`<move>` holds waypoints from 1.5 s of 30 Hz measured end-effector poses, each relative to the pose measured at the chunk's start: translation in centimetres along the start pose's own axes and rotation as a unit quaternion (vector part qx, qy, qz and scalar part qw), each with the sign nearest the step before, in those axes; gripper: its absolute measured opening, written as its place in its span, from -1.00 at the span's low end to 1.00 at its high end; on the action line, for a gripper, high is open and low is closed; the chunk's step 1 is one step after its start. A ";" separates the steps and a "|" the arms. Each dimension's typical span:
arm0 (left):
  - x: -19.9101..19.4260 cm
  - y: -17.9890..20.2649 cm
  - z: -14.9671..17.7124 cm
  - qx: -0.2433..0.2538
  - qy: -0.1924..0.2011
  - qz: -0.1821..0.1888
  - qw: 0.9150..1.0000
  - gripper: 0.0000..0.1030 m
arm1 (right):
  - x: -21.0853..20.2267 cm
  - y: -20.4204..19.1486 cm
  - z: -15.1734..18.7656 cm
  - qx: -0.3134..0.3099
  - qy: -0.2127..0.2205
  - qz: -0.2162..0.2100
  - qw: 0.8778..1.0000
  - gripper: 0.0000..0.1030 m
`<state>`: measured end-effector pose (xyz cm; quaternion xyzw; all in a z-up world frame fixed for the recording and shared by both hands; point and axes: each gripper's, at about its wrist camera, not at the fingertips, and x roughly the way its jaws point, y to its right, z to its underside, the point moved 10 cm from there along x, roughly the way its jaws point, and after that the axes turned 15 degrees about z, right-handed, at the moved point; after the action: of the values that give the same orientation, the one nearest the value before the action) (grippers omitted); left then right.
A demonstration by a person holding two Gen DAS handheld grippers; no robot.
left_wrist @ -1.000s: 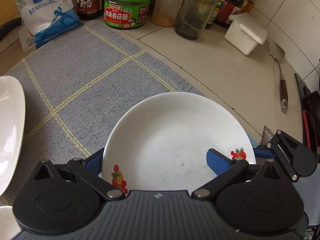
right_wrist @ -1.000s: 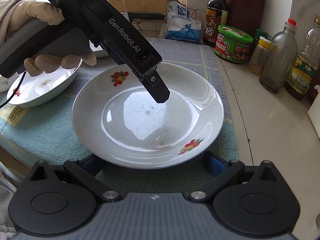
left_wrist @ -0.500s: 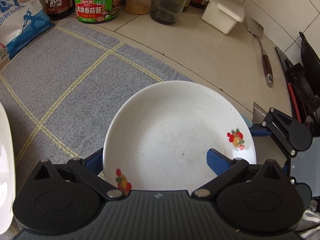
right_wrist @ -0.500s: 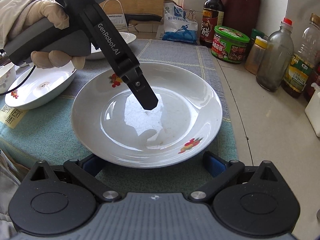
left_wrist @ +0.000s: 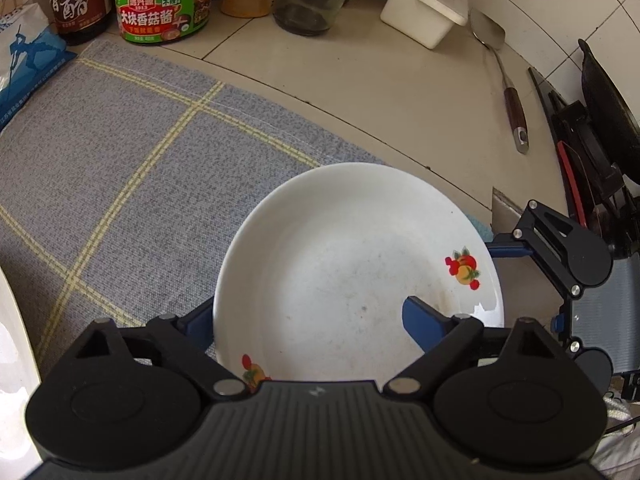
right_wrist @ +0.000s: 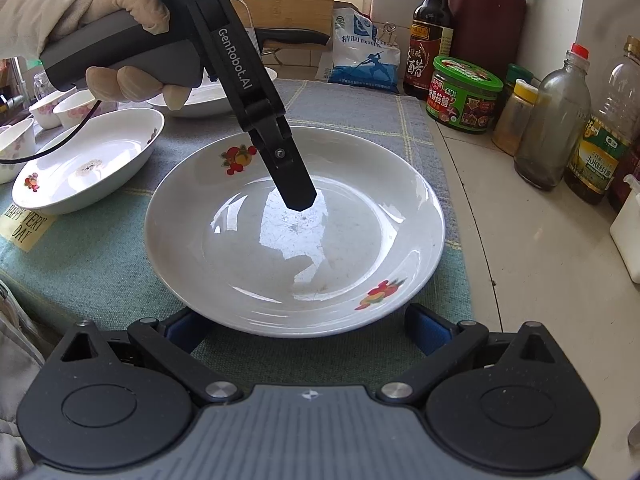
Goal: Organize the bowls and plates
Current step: 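Lift the stained plate with the left tool and carry it across the mat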
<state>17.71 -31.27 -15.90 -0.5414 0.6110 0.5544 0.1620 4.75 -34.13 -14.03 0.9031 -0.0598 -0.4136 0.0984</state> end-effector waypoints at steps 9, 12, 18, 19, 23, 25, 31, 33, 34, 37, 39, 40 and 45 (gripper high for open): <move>0.0 0.1 -0.3 0.012 -0.009 0.007 1.000 0.72 | -0.1 0.0 0.0 0.001 0.002 0.002 1.000 1.00; 0.1 0.2 -0.4 0.015 -0.012 0.007 1.000 0.70 | -0.3 -0.1 0.0 -0.003 0.005 0.005 1.000 1.00; 0.1 0.1 -0.4 0.022 -0.020 0.005 1.000 0.61 | -0.5 -0.4 -0.3 -0.006 0.010 -0.002 1.000 1.00; 0.0 0.0 -0.4 0.023 -0.020 0.004 1.000 0.59 | -0.5 -0.5 -0.3 -0.008 0.011 -0.002 1.000 1.00; 0.0 -0.1 -0.3 0.027 -0.023 0.004 0.999 0.56 | -0.5 -0.6 -0.5 -0.008 0.011 -0.005 1.000 1.00; 0.0 -0.1 -0.2 0.032 -0.025 0.003 0.999 0.56 | -0.4 -0.6 -0.5 -0.008 0.012 -0.007 1.000 1.00; 0.1 -0.2 -0.3 0.036 -0.024 0.003 0.999 0.56 | -0.1 -0.6 -0.6 -0.009 0.012 -0.007 1.000 1.00; 0.1 -0.2 -0.3 0.038 -0.022 0.001 0.999 0.56 | -0.2 -0.5 -0.5 -0.008 0.011 -0.007 1.000 1.00; 0.1 -0.1 -0.3 0.039 -0.021 0.002 0.999 0.56 | -0.1 -0.6 -0.6 -0.010 0.009 -0.006 1.000 1.00; 0.1 -0.1 -0.3 0.036 -0.019 0.001 0.999 0.56 | -0.2 -0.6 -0.7 -0.015 0.009 -0.003 1.000 1.00; 0.0 0.0 -0.4 0.037 -0.016 -0.001 0.999 0.56 | -0.4 -0.6 -0.9 -0.018 0.011 -0.002 1.000 1.00; -0.1 -0.1 -0.4 0.037 -0.015 -0.001 0.999 0.56 | -0.4 -0.6 -0.9 -0.019 0.010 -0.002 1.000 1.00; -0.9 -0.3 -0.8 0.034 -0.004 -0.004 0.999 0.56 | -0.2 -0.3 -1.6 -0.025 0.015 -0.003 1.000 1.00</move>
<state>18.60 -31.44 -15.08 -0.5363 0.6265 0.5345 0.1850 5.81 -33.56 -12.91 0.9067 -0.0447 -0.4016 0.1207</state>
